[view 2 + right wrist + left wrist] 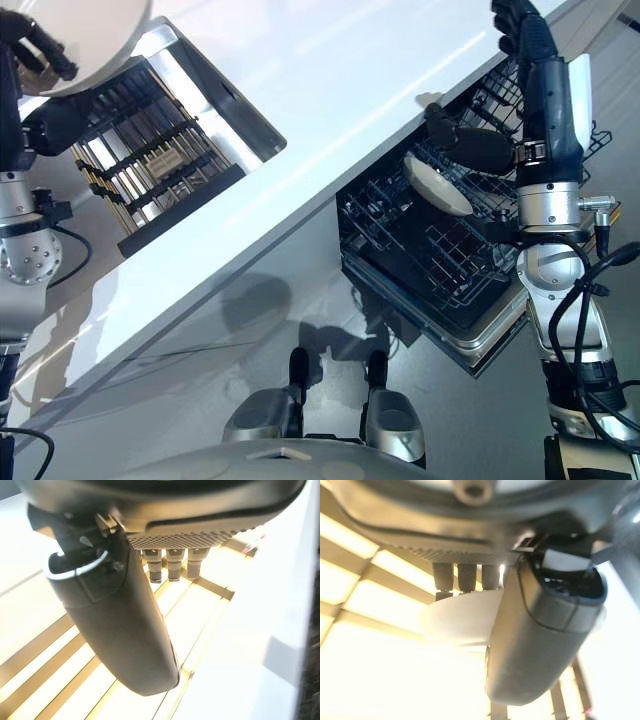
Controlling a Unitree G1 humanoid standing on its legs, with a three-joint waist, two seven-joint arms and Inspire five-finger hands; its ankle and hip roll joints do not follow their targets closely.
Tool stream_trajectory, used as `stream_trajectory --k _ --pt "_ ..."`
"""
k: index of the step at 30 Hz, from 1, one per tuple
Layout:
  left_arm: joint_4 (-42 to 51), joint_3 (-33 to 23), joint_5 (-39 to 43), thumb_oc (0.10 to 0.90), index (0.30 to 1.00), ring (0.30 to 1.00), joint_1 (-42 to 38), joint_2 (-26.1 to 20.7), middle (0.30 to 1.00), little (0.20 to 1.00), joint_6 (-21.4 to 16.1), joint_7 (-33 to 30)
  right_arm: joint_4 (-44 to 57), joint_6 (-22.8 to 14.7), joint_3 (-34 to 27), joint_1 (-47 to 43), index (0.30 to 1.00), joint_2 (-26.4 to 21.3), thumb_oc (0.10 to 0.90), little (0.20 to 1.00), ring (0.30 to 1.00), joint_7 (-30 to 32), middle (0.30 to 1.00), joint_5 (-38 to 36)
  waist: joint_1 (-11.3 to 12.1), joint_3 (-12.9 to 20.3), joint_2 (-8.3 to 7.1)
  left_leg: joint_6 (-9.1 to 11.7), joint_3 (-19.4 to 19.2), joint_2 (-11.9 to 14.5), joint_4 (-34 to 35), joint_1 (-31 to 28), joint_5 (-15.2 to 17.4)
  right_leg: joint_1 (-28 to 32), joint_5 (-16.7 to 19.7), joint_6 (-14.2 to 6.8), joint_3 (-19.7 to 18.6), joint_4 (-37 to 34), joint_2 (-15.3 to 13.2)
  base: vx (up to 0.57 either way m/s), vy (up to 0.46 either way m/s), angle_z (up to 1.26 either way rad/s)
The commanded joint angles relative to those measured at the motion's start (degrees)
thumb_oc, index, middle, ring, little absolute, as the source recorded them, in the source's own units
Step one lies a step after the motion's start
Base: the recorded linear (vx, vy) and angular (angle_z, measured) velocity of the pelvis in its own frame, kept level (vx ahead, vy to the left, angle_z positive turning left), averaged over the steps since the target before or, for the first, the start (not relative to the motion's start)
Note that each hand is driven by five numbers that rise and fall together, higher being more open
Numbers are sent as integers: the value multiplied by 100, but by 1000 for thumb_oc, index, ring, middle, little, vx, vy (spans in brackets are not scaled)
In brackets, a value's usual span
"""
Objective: Pick up plates and place into dishwasher.
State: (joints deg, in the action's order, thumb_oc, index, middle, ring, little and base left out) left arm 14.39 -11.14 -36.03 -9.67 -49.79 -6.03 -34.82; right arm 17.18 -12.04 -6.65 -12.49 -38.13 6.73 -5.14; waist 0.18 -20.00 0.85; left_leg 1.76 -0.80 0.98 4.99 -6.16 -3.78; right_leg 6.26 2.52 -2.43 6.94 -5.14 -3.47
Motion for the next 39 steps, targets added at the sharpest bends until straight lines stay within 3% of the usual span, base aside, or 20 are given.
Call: stream_trajectory --k 1,8,13,23,27,31,39 --pt "127 -285 -106 100 300 300 -65 -155 300 200 -659 -491 385 -709 82 -225 900 -385 800 900 900 -342 900 -251 -10 1333 -6 -205 -51 -520 -696 150 1039 -128 -822 4 146 571 454 0 0 0" --pt "419 429 886 100 300 300 -724 -157 300 200 -1375 666 568 -806 505 -902 900 -719 800 900 900 -8 900 1050 -22 1476 16 -205 -47 -462 -290 -10 888 -120 -864 -75 194 662 422 0 0 0" --pt "408 902 1517 100 300 300 -1189 -186 300 200 -1579 1396 453 -581 644 -1311 900 -1030 800 900 900 669 900 2370 -57 1512 17 -238 -36 -453 -98 -128 826 -118 -905 -115 183 747 413 0 0 0" --pt "515 1100 2130 100 300 300 -1583 -424 300 200 -1602 1964 539 -221 825 -1685 900 -1492 800 900 900 990 900 3922 -114 1532 5 -380 -124 -511 -267 -135 952 -183 -951 -138 22 945 392 1 22 -1" --pt "525 1200 2249 100 300 300 -1752 -502 300 200 -1552 2117 577 -212 920 -1836 900 -1677 800 900 900 748 900 4147 -119 1551 -4 -403 -106 -527 -261 -155 967 -188 -958 -150 -30 971 396 0 0 0" --pt "530 1253 2197 100 300 300 -1861 -695 300 200 -1539 2023 646 -156 1103 -1964 900 -2040 800 900 900 -68 900 3797 -107 1581 -26 -413 -71 -523 -236 -165 953 -210 -995 -154 -28 1052 392 0 0 0" --pt "550 1317 2237 100 300 300 -1858 -768 300 200 -1620 2158 670 -249 1272 -2112 900 -2216 800 900 900 -311 900 3496 -66 1617 -78 -411 -10 -527 -237 -147 929 -227 -985 -148 -7 1077 389 0 0 0"
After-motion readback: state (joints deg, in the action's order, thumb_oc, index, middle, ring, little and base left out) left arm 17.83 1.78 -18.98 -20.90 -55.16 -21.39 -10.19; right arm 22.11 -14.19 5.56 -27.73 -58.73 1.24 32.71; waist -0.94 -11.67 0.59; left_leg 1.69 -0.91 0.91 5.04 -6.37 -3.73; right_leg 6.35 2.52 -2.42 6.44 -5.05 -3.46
